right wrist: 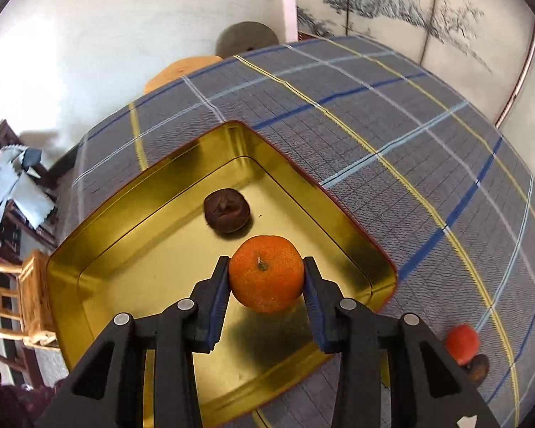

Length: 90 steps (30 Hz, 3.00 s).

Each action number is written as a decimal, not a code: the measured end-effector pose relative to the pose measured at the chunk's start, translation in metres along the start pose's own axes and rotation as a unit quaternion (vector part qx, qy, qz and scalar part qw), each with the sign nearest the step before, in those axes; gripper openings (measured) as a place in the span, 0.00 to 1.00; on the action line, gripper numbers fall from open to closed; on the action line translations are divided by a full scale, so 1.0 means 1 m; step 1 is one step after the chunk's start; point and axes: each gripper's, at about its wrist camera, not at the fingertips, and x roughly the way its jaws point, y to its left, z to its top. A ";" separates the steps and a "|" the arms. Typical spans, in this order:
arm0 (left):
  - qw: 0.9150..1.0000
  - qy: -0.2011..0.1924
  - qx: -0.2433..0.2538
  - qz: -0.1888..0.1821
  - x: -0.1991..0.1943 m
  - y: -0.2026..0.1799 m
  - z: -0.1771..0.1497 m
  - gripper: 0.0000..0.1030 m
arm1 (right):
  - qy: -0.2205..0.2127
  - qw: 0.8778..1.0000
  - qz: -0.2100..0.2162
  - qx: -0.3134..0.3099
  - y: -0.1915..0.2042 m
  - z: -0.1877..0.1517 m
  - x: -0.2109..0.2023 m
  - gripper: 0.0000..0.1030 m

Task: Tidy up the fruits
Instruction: 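Carry the tangerine into the gold tray and open the right gripper, then move the left gripper to the red tomato and grasp it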

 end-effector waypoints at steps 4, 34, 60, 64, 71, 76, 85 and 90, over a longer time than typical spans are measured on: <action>1.000 0.008 0.000 0.007 0.003 0.001 -0.002 0.76 | 0.007 1.000 -0.003 0.009 0.003 0.004 0.010 0.35; 0.997 0.002 0.054 0.046 -0.003 -0.027 -0.004 0.76 | -0.180 0.979 0.063 0.077 0.008 -0.024 -0.086 0.63; 0.972 0.074 0.180 -0.130 0.047 -0.169 0.013 0.78 | -0.190 0.931 -0.153 0.271 -0.145 -0.336 -0.197 0.76; 0.963 0.074 0.204 -0.159 0.074 -0.195 0.020 0.78 | -0.199 0.929 -0.138 0.279 -0.151 -0.354 -0.194 0.76; 0.959 0.118 0.183 -0.180 0.125 -0.205 0.033 0.76 | -0.222 0.923 -0.100 0.298 -0.159 -0.364 -0.196 0.79; 0.950 0.147 0.179 -0.208 0.144 -0.208 0.032 0.56 | -0.228 0.921 -0.087 0.304 -0.161 -0.366 -0.197 0.80; 0.928 0.168 0.257 -0.211 0.154 -0.220 0.025 0.54 | -0.229 0.922 -0.083 0.302 -0.159 -0.364 -0.197 0.85; 0.920 0.174 0.279 -0.213 0.163 -0.224 0.029 0.54 | -0.229 0.922 -0.083 0.302 -0.160 -0.364 -0.197 0.89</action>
